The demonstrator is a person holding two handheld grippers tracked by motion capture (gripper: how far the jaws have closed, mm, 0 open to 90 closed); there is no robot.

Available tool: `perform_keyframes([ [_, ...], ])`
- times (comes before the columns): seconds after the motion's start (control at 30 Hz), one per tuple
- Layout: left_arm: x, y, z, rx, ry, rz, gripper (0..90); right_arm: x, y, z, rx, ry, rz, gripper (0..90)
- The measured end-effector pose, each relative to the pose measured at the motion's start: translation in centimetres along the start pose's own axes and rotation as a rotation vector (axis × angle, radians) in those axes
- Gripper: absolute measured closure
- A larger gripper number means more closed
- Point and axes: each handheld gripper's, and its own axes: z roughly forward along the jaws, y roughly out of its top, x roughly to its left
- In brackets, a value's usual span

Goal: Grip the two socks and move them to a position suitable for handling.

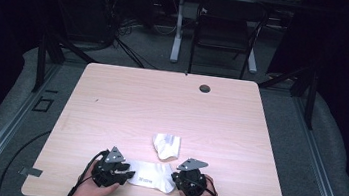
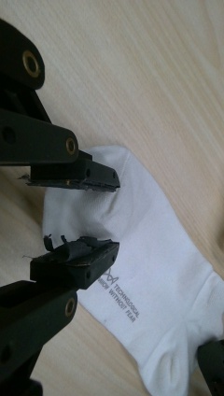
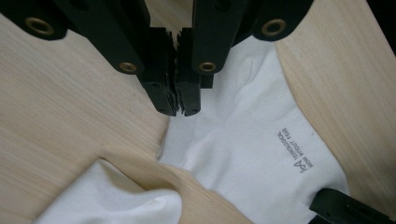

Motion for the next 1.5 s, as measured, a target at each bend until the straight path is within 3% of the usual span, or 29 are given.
perform_keyframes([
  [0.3, -1.9, -0.3, -0.1, 0.018, -0.029, 0.014, 62.9, -0.3, -0.3, -0.7, 0.031, -0.020, -0.026, 86.9],
  [0.53, -2.0, -0.2, -0.2, 0.009, -0.037, 0.011, 59.8, -0.1, 0.0, -1.0, 0.019, -0.005, -0.026, 80.9],
  [0.73, -1.1, 0.4, -0.8, -0.045, -0.021, 0.004, 56.1, 0.3, 0.8, -1.1, -0.035, -0.025, -0.042, 77.9],
  [0.77, -0.5, 0.5, -0.9, -0.064, 0.000, 0.022, 55.7, 0.1, 1.3, -1.1, -0.052, -0.030, -0.039, 77.0],
  [0.9, 0.3, 0.6, -0.7, -0.068, 0.022, 0.008, 54.2, -0.4, 2.1, -0.8, -0.056, -0.037, -0.026, 76.0],
  [1.17, 2.4, 0.7, -1.3, -0.096, 0.044, -0.037, 54.2, -1.0, 5.6, 1.8, -0.054, -0.054, -0.009, 71.8],
  [1.33, 2.7, 0.7, -1.3, -0.101, 0.045, -0.050, 54.2, -0.8, 7.7, 3.5, -0.056, -0.068, -0.007, 68.8],
  [1.5, 2.9, 0.7, -1.4, -0.101, 0.042, -0.051, 54.2, -0.7, 8.6, 4.6, -0.047, -0.079, -0.002, 67.6],
])
